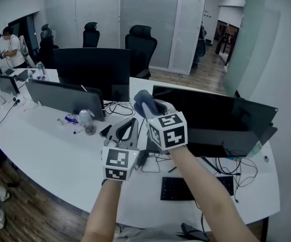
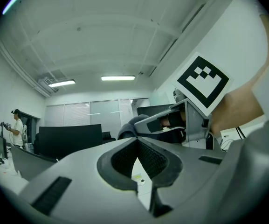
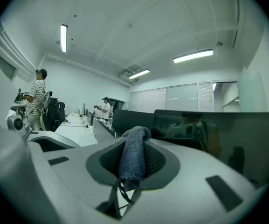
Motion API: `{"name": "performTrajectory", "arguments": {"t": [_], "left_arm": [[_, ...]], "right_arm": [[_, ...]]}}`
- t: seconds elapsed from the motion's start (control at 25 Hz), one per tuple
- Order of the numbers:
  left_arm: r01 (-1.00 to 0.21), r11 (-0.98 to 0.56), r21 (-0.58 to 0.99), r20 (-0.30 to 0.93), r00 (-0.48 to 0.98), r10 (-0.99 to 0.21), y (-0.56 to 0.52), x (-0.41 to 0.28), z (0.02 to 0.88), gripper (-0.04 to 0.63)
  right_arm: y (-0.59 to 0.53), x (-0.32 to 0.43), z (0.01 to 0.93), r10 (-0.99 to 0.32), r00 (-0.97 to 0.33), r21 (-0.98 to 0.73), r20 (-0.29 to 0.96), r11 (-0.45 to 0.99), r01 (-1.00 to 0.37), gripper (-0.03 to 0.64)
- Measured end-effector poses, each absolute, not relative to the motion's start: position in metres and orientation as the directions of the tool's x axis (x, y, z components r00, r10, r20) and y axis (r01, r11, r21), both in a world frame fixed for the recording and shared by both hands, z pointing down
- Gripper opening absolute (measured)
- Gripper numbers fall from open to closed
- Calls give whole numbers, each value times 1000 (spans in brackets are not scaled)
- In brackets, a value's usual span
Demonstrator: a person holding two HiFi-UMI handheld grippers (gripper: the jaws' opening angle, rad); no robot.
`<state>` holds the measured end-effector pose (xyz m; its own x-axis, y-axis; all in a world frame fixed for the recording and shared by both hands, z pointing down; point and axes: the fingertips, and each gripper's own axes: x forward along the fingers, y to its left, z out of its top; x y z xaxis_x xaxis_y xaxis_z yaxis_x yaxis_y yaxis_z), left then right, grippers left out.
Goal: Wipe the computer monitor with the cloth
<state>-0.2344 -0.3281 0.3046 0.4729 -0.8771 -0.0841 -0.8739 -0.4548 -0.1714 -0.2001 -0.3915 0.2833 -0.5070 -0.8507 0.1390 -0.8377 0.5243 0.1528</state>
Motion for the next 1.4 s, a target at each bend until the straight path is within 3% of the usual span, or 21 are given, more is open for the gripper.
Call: {"name": "performTrajectory", "arguments": {"t": [1.4], "left_arm": [[-882,-435,-180,-152,462,-874,-329,-232,273,6]], "right_arm": [[-391,-188,203,-870,-491,177,-40,477,-861,69]]}}
